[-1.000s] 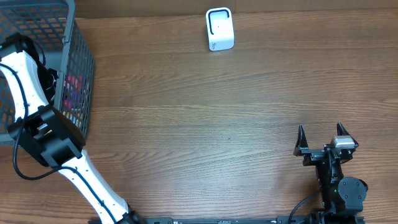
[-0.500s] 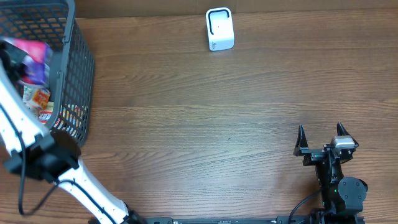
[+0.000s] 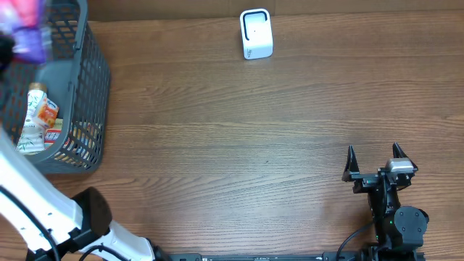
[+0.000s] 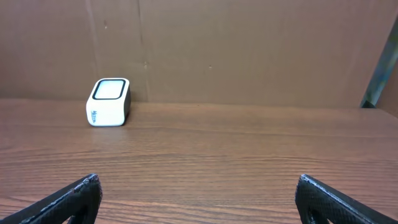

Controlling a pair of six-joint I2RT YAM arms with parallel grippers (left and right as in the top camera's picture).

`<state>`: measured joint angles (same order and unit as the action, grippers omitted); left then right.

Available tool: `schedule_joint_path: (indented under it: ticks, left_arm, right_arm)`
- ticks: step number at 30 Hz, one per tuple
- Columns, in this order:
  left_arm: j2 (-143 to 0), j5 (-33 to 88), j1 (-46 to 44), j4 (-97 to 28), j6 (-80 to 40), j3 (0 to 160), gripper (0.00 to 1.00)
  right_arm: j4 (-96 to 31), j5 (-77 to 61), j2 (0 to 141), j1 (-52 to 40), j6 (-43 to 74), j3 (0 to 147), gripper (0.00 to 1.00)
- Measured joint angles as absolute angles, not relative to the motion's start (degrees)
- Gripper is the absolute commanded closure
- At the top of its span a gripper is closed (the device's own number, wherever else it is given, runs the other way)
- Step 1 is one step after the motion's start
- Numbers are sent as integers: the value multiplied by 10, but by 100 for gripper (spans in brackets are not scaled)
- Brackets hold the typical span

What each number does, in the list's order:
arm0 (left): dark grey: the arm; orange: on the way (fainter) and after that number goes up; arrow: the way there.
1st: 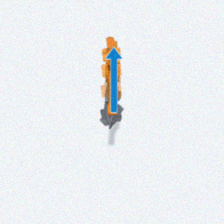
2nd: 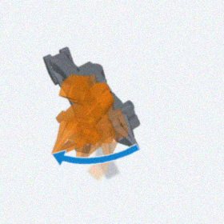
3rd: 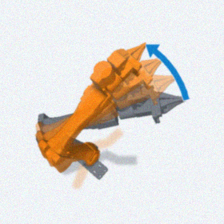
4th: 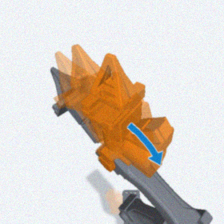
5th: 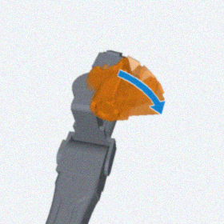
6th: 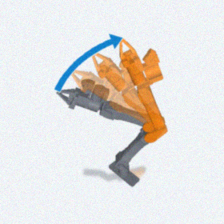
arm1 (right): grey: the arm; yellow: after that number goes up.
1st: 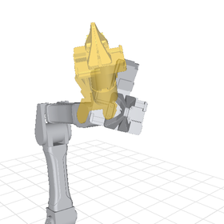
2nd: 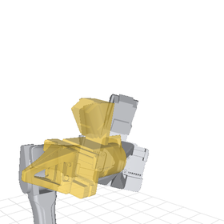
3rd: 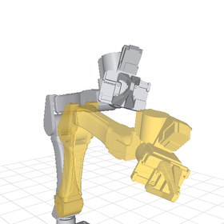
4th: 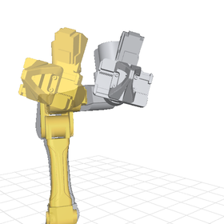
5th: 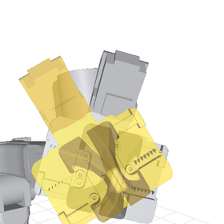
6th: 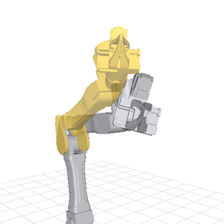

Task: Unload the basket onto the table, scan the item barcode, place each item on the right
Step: 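Lift the red-purple pack out and place it on the table center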

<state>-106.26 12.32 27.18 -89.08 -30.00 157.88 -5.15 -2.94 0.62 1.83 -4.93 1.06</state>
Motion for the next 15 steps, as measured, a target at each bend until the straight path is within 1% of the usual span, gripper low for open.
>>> schedule_joint_path:
  ticks: [6, 12, 15]
  left_arm:
    - [-1065, 178, 113, -931, -288, 1575, 96]
    - [-1116, 157, -54, -966, -276, 1558, 96]
    - [-1164, 140, -112, -966, -268, 1531, 96]
  right_arm:
    - [-52, -29, 6, 18, -49, 11, 0]
    - [-51, -29, 6, 18, -49, 11, 0]
    - [-51, -29, 6, 18, -49, 11, 0]
